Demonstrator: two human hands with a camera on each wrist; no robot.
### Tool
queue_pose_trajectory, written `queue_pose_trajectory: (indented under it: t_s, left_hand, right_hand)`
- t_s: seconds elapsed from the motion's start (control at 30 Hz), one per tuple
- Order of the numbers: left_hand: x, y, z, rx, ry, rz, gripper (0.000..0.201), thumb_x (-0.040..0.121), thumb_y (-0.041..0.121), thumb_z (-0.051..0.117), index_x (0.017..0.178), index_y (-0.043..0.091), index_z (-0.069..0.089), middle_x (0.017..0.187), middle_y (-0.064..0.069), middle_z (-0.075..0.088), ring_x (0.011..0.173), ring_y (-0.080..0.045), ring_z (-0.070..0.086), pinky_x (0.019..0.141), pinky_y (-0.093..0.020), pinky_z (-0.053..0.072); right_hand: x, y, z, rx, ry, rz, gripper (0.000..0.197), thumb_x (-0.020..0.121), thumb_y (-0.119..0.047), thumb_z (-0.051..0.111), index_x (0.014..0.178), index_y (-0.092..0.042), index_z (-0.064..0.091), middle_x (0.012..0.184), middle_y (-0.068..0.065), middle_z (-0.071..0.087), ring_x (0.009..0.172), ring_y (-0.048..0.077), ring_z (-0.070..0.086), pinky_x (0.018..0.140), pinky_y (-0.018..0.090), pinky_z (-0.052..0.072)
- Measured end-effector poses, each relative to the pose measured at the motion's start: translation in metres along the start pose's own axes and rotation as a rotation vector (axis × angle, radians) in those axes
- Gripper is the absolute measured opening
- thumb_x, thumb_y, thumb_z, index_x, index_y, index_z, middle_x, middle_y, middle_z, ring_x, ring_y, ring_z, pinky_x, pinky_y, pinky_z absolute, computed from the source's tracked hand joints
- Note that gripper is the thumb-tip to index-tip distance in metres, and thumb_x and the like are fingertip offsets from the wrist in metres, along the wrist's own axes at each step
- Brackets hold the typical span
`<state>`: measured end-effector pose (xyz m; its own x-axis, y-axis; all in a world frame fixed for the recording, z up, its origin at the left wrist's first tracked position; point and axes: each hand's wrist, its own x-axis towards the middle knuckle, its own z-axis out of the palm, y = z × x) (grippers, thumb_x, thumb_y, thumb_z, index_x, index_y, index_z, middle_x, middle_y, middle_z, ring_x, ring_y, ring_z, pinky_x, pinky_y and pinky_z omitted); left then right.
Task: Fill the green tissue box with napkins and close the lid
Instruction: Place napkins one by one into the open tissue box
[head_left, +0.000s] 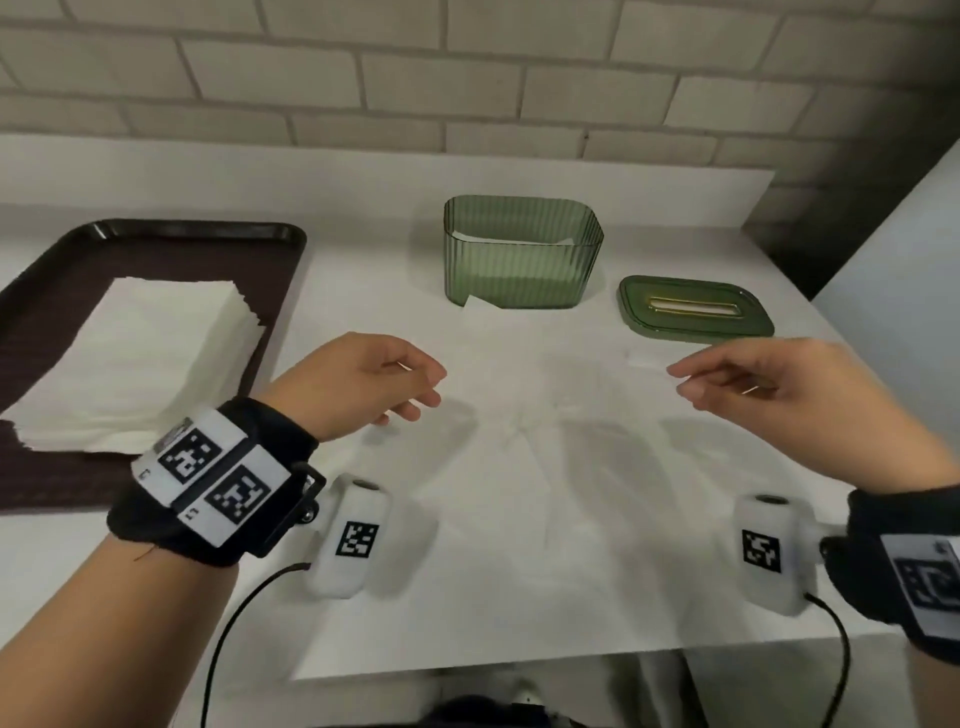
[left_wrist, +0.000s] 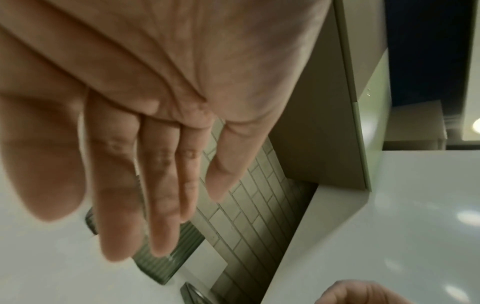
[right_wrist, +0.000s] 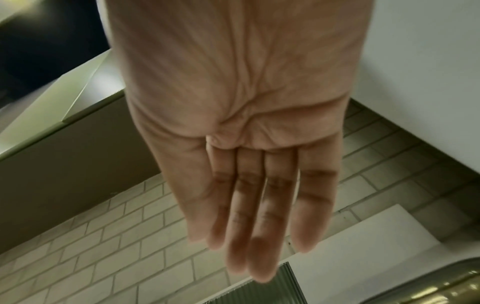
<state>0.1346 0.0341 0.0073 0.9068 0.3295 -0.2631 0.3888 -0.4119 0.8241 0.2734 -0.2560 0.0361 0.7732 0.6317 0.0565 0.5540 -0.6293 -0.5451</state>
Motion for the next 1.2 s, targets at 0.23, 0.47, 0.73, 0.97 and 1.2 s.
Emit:
queue_pose_trajectory:
  t_s: [0.23,0.47,0.73,0.97,1.2]
  left_hand:
    - [-0.019,-0.013,0.026,0.051,-0.059,0.035,0.010,0.089,0.034,0.057,0.095,0.032,0.065,0.088,0.015,0.073,0.082,-0.005,0.068,0.079,-0.028,0.051]
    - [-0.018,0.002,0.056,-0.006,-0.017,0.025,0.011,0.089,0.024,0.059,0.093,0.030,0.067,0.088,0.014,0.073,0.076,-0.003,0.067,0.064,-0.013,0.048]
    - [0.042,0.059,0.119,-0.090,-0.188,-0.072,0.022,0.090,0.021,0.059,0.111,0.017,0.059,0.095,0.004,0.065,0.081,-0.007,0.063,0.063,-0.018,0.054]
    - [0.103,0.079,0.160,-0.012,-0.157,-0.324,0.051,0.088,0.023,0.062,0.131,0.006,0.041,0.104,-0.009,0.056,0.086,-0.017,0.057,0.074,-0.030,0.054]
    - [0.118,0.084,0.182,0.632,-0.091,-0.292,0.088,0.069,0.052,0.074,0.137,0.014,0.032,0.128,-0.006,0.053,0.110,-0.022,0.058,0.092,-0.032,0.049]
  right_hand:
    - [-0.057,0.015,0.009,0.063,0.007,0.133,0.013,0.081,-0.032,0.069,0.089,-0.042,0.069,0.083,-0.026,0.068,0.080,-0.007,0.061,0.069,0.000,0.043]
    - [-0.072,0.055,0.018,0.115,0.014,0.234,0.013,0.079,-0.028,0.072,0.083,-0.040,0.070,0.077,-0.024,0.068,0.075,-0.005,0.061,0.065,0.001,0.042]
    - [-0.074,0.101,0.004,0.164,-0.235,0.284,0.012,0.084,-0.044,0.062,0.095,-0.046,0.065,0.092,-0.022,0.067,0.084,-0.014,0.058,0.070,0.003,0.043]
    - [-0.080,0.135,0.002,0.207,-0.358,0.230,0.021,0.085,-0.049,0.059,0.103,-0.055,0.053,0.106,-0.027,0.060,0.096,-0.018,0.056,0.083,0.004,0.044]
    - [-0.076,0.153,0.008,0.231,-0.288,0.135,0.023,0.085,-0.047,0.060,0.107,-0.054,0.054,0.102,-0.025,0.062,0.091,-0.019,0.058,0.085,0.000,0.042]
